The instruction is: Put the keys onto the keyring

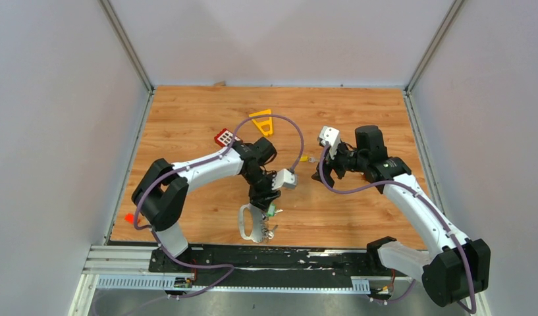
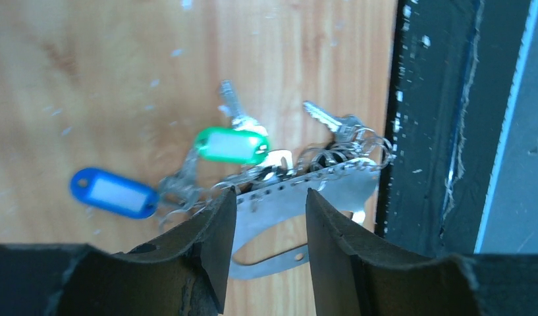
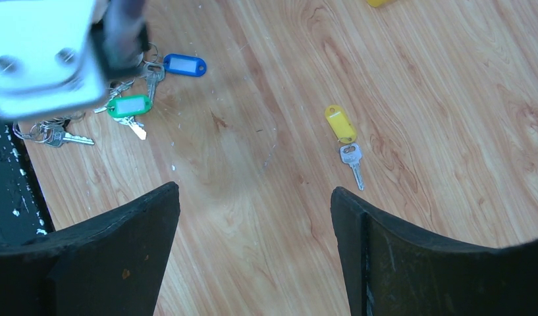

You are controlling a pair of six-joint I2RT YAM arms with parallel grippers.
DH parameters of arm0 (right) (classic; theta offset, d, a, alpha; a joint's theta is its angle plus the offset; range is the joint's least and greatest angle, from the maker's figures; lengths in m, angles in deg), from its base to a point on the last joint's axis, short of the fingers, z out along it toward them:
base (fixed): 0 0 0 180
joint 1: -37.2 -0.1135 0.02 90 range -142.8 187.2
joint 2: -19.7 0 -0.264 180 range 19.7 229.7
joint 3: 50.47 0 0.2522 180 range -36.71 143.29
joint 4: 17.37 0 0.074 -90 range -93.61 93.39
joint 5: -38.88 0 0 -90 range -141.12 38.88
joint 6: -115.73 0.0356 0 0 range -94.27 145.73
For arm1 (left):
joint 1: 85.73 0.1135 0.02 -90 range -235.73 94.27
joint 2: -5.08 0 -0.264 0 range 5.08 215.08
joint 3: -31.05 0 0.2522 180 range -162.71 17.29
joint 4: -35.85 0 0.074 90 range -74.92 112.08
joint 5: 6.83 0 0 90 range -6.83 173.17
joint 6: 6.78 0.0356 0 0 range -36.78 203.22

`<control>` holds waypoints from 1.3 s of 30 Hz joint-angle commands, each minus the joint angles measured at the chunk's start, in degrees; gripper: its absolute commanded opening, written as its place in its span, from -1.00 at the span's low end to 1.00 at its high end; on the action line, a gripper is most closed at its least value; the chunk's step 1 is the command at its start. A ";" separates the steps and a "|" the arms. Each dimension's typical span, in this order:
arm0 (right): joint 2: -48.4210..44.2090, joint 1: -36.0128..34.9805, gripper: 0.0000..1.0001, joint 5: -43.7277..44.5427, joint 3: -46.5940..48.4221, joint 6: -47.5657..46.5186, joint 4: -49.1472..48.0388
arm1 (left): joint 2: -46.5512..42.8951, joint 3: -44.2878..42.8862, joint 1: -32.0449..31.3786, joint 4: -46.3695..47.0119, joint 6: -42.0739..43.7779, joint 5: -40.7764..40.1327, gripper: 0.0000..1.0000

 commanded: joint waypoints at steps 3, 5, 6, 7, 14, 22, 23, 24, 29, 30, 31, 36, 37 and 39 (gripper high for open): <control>-0.99 0.06 0.69 1.43 0.60 -0.88 -1.42 | -3.84 3.97 -6.13 -0.67 6.02 -1.15 -0.05; -1.80 0.15 0.69 2.10 0.53 -0.71 -1.81 | -4.99 5.71 -7.14 0.83 6.86 -2.28 -0.05; -2.08 0.23 0.69 2.34 0.46 -0.67 -1.87 | -5.55 6.40 -7.67 1.45 7.41 -2.71 -0.05; -2.29 0.38 0.69 2.59 0.42 -0.53 -1.95 | -6.03 7.19 -8.26 1.87 8.12 -3.18 -0.05; -2.44 1.44 0.69 2.63 0.61 -0.34 -1.79 | -6.81 11.05 -11.57 4.73 12.10 -8.49 -0.08; -1.97 1.65 0.69 2.08 0.67 -0.35 -1.49 | -5.33 11.27 -12.57 7.11 13.02 -12.11 -0.17; -1.91 1.65 0.69 1.99 0.69 -0.41 -1.48 | -5.03 11.35 -12.78 7.37 13.02 -12.54 -0.19; -1.82 1.65 0.69 1.87 0.70 -0.44 -1.40 | -4.88 11.36 -12.89 7.41 13.06 -12.75 -0.22; -1.39 1.64 0.69 1.87 0.66 -0.53 -1.30 | -4.96 11.70 -13.37 7.24 12.87 -12.97 -0.28; -1.28 1.65 0.69 1.76 0.69 -0.59 -1.21 | -5.34 11.79 -13.44 7.30 12.74 -12.97 -0.26; -1.16 1.62 0.69 1.72 0.70 -0.63 -1.22 | -5.75 11.94 -13.46 7.41 12.58 -12.92 -0.23; -0.81 1.64 0.69 1.71 0.67 -0.71 -1.05 | -9.33 12.87 -13.91 8.63 11.35 -12.46 -0.03; -0.76 1.65 0.69 1.71 0.69 -0.74 -1.05 | -10.20 12.93 -14.06 8.76 11.08 -12.23 -0.01; -0.54 1.64 0.69 1.71 0.77 -0.81 -1.04 | -11.18 12.71 -14.29 8.59 10.62 -11.94 0.02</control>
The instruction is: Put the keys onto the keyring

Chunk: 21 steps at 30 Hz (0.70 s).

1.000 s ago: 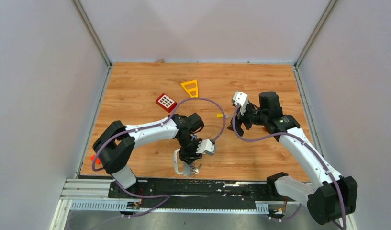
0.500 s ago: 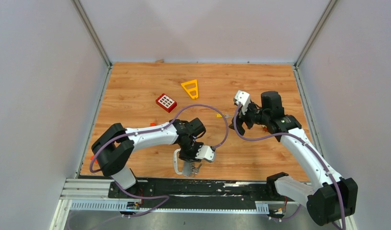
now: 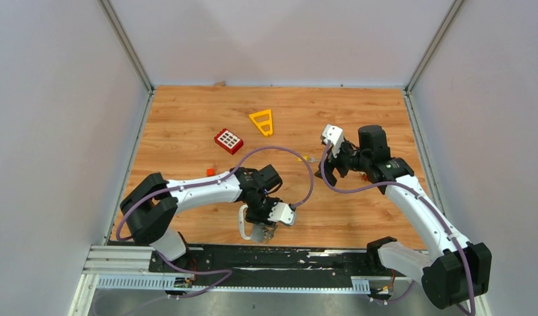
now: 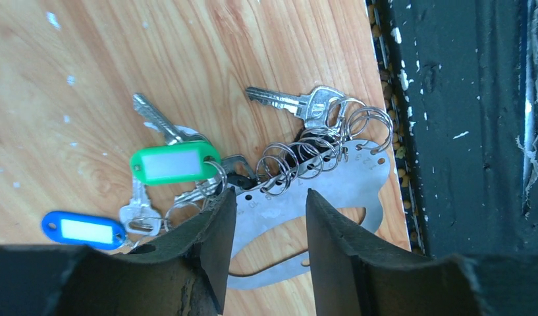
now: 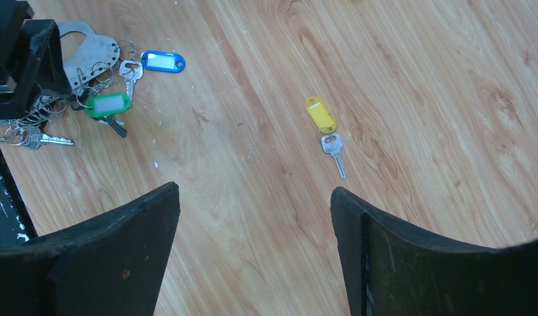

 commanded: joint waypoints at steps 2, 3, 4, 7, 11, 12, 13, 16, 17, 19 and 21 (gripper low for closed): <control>0.59 0.40 0.69 -0.85 0.78 -0.56 -0.96 | -4.59 -0.73 -1.18 0.74 -0.96 1.17 0.03; 0.69 0.40 0.69 -0.86 0.86 -0.61 -0.87 | -4.54 -0.61 -1.39 0.74 -0.96 1.14 0.03; 0.83 0.38 0.69 -0.95 0.85 -0.67 -0.83 | -4.49 -0.49 -1.72 0.88 -0.96 1.12 0.03; 0.89 0.36 0.69 -0.97 0.87 -0.70 -0.67 | -3.93 -0.13 -2.64 1.07 -0.43 1.17 -0.03; 0.98 0.40 0.69 -1.15 0.89 -0.78 -0.58 | -2.33 -0.31 -3.14 0.98 0.76 0.77 -0.15; 0.98 0.38 0.69 -1.15 0.87 -0.80 -0.56 | -2.03 -0.47 -3.11 0.91 1.16 0.50 -0.18; 0.98 0.40 0.69 -1.15 0.93 -0.77 -0.51 | -1.41 -0.72 -3.18 0.71 1.51 0.18 -0.20; 0.92 0.33 0.69 -1.24 0.92 -0.84 -0.47 | -0.25 -1.30 -3.15 0.21 2.68 -0.46 -0.24; 0.94 0.39 0.69 -1.32 0.95 -0.87 -0.43 | 0.09 -1.45 -3.18 -0.04 3.00 -0.59 -0.24; 0.95 0.40 0.69 -1.29 0.96 -0.89 -0.38 | 0.74 -1.67 -3.17 -0.50 3.56 -0.91 -0.24; 1.05 0.38 0.70 -1.33 0.87 -0.86 -0.38 | 1.18 -1.77 -3.19 -0.59 3.98 -1.20 -0.25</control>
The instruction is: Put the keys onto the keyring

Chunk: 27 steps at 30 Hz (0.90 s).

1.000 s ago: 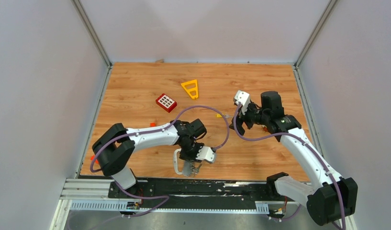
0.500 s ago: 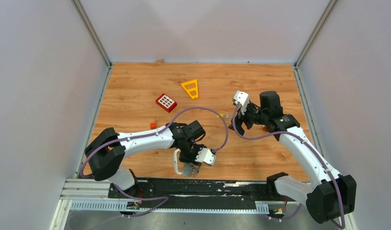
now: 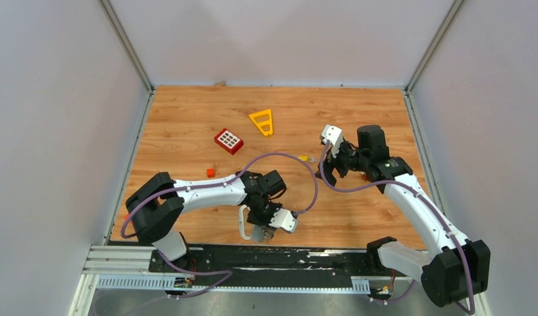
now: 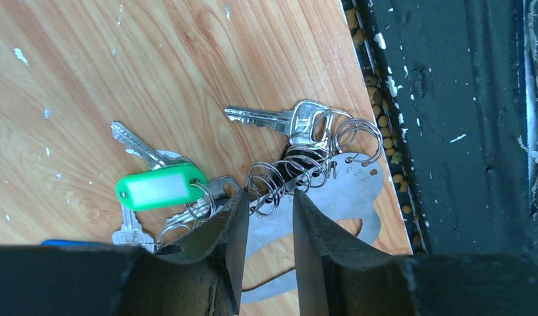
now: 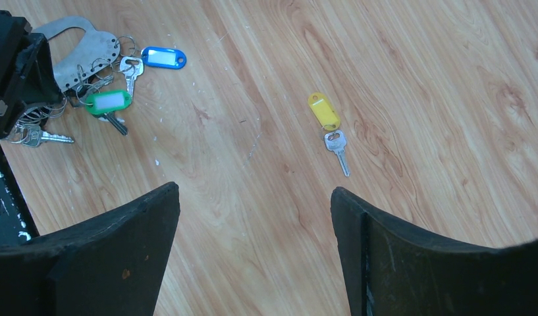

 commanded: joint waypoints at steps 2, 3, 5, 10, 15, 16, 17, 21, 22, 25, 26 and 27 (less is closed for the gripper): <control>0.36 0.38 0.70 -1.28 0.87 -0.90 -0.51 | 1.15 -1.86 -0.30 -1.08 2.68 -0.43 -0.28; 0.45 0.40 0.70 -1.28 0.93 -0.94 -0.54 | 1.32 -1.86 -0.33 -1.18 2.77 -0.43 -0.30; 0.66 0.40 0.70 -1.24 0.95 -1.08 -0.34 | 1.63 -1.81 -0.35 -1.21 2.91 -0.35 -0.33; 1.22 0.40 0.70 -1.37 1.13 -1.15 -0.06 | 1.93 -1.70 -0.29 -1.08 2.79 -0.98 -0.38; 1.67 0.34 0.70 -1.71 1.29 -1.16 0.25 | 1.68 -2.06 -0.34 -1.39 2.07 -1.22 -0.64; 1.76 0.36 0.70 -1.68 1.38 -1.13 0.29 | 1.72 -2.31 -0.29 -1.64 1.96 -1.26 -0.72; 1.81 0.38 0.70 -1.76 1.40 -1.14 0.30 | 1.75 -2.52 -0.34 -1.88 1.80 -1.37 -0.78; 1.86 0.31 0.70 -1.86 1.40 -1.18 0.38 | 1.17 -3.19 -0.30 -2.70 1.34 -1.57 -0.86; 1.83 0.33 0.70 -1.86 1.45 -1.20 0.39 | 0.98 -3.46 -0.31 -3.06 1.22 -1.56 -0.86; 1.90 0.33 0.70 -1.83 1.49 -1.07 0.38 | 0.49 -4.50 -0.34 -4.29 0.99 -1.55 -0.87; 1.90 0.31 0.70 -1.86 1.53 -1.04 0.39 | 0.26 -4.96 -0.30 -4.65 0.88 -1.52 -0.88; 1.85 0.36 0.70 -1.97 1.57 -1.07 0.40 | -0.01 -5.38 -0.28 -5.03 0.73 -1.35 -0.88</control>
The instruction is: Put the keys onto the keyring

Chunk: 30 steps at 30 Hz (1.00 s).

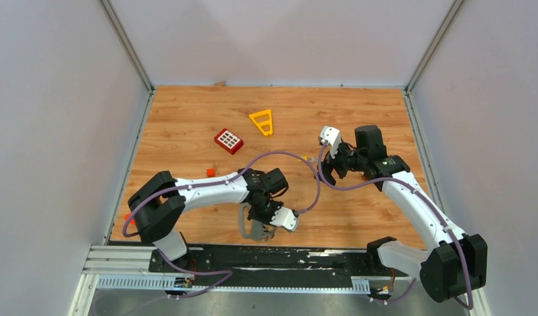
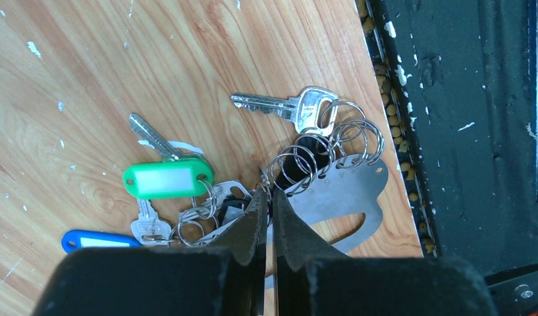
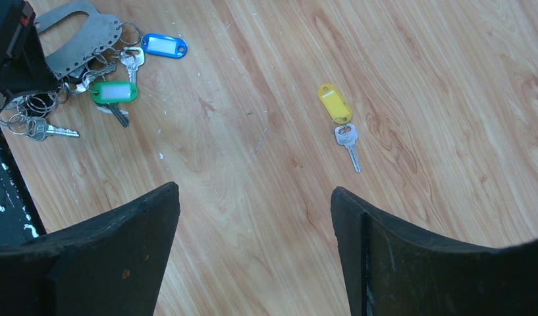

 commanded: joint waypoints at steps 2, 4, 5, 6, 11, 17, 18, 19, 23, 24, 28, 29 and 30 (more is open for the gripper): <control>-0.09 0.29 0.70 -1.67 1.64 -0.45 -0.42 | -2.30 -3.51 -0.32 -2.53 -1.03 0.89 -0.90; -0.35 0.25 0.70 -1.84 1.82 -0.19 -0.42 | -2.88 -3.87 -0.24 -2.43 -1.46 1.01 -0.94; -0.54 0.25 0.70 -1.83 1.91 -0.12 -0.42 | -3.07 -4.11 -0.13 -2.21 -1.90 1.01 -0.99; -0.90 0.25 0.69 -1.85 1.92 0.06 -0.46 | -3.38 -4.28 0.16 -1.79 -2.34 1.28 -1.00; -3.43 0.27 0.69 -2.28 1.58 0.76 -1.57 | -4.53 -6.04 4.23 -0.42 -5.10 6.65 -1.00; -6.26 0.30 0.69 -4.64 2.24 2.34 -2.04 | -7.24 -7.43 9.67 4.19 -9.61 13.72 -1.00; -6.74 0.31 0.69 -5.38 2.39 2.65 -2.13 | -7.72 -7.39 10.26 5.52 -10.56 14.75 -1.00; -7.28 0.27 0.69 -6.20 2.49 2.95 -2.24 | -8.06 -7.41 10.83 6.57 -11.60 15.76 -1.00; -7.93 0.20 0.69 -10.33 4.01 3.90 -1.78 | -7.90 -9.08 13.30 10.23 -16.27 21.00 -1.00; -7.57 0.04 0.69 -11.33 4.90 3.77 -1.15 | -7.81 -9.62 13.86 11.00 -17.40 22.19 -1.00; -5.59 -0.77 0.67 -14.15 8.77 1.82 1.66 | -7.53 -12.71 15.80 13.76 -21.04 26.44 -1.00; -5.04 -0.88 0.64 -14.69 9.74 1.58 2.03 | -7.39 -13.42 16.22 14.42 -21.69 27.67 -1.00; -4.35 -0.89 0.60 -15.18 10.68 1.52 2.38 | -7.29 -13.86 16.75 15.18 -22.42 29.14 -1.00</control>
